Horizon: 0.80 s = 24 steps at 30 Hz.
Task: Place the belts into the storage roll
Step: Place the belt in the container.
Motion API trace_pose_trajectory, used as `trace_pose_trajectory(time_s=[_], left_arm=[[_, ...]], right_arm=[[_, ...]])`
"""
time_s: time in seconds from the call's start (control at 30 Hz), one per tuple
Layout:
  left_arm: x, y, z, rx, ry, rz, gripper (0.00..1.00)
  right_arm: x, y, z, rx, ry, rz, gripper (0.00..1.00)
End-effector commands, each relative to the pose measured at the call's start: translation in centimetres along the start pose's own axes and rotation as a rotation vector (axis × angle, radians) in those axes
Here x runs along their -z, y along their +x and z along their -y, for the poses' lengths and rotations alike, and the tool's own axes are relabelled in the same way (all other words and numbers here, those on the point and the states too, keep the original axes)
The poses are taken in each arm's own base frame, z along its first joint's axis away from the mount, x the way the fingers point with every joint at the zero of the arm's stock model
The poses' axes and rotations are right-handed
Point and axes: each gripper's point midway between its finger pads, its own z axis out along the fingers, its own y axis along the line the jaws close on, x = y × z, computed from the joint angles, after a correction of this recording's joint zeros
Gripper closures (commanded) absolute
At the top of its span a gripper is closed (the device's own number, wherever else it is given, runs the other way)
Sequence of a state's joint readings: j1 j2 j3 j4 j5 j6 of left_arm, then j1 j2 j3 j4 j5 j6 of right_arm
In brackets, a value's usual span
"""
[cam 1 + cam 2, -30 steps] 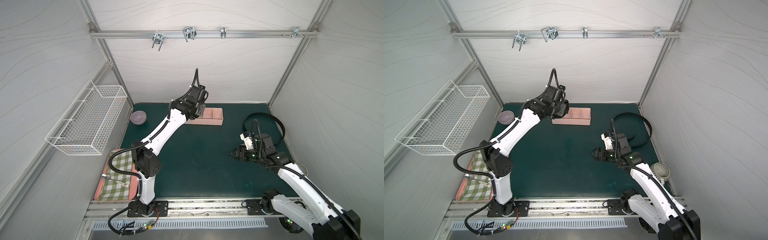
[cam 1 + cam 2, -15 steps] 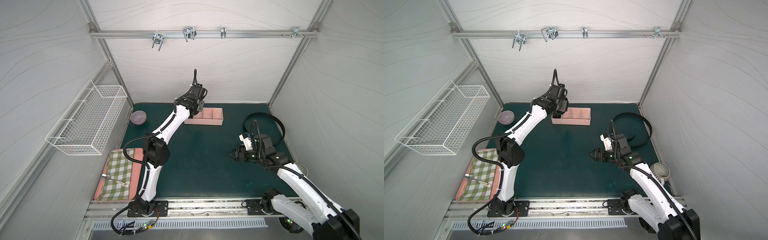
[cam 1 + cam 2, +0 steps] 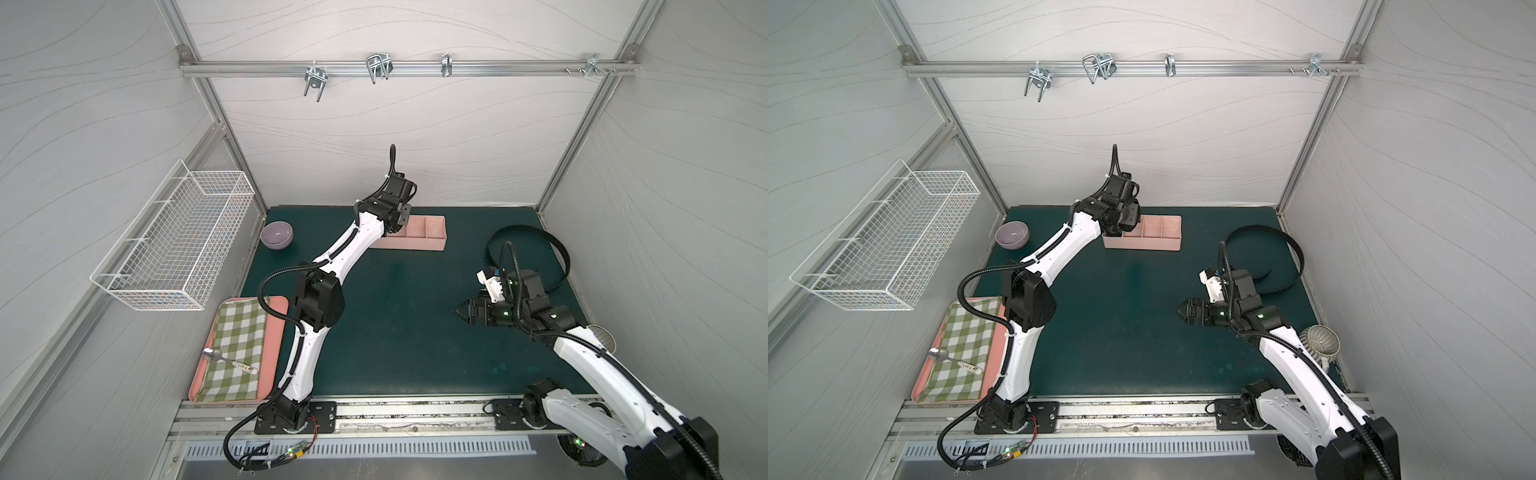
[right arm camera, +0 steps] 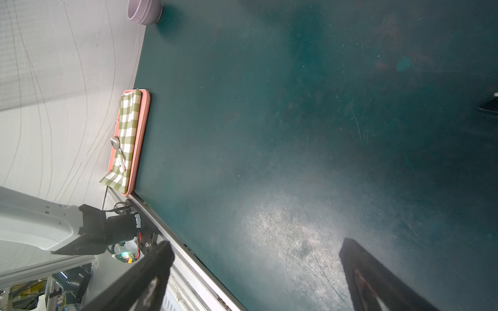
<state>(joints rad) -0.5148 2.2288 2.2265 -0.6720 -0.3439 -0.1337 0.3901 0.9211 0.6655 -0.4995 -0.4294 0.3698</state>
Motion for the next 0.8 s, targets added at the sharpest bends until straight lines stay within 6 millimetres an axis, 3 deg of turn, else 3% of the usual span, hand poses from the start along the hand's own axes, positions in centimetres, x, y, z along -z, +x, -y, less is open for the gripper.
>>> trace_pose_trajectory(time_s=[0.0, 0.77], left_arm=[[0.3, -3.0, -0.2, 0.077, 0.007, 0.109, 0.99], [-4.8, -0.5, -0.1, 0.163, -0.026, 0.067, 1.00]], right_arm=[[-0.2, 0.3, 0.3, 0.002, -0.002, -0.009, 0.01], [-0.2, 0.4, 0.7, -0.007, -0.002, -0.004, 0.01]])
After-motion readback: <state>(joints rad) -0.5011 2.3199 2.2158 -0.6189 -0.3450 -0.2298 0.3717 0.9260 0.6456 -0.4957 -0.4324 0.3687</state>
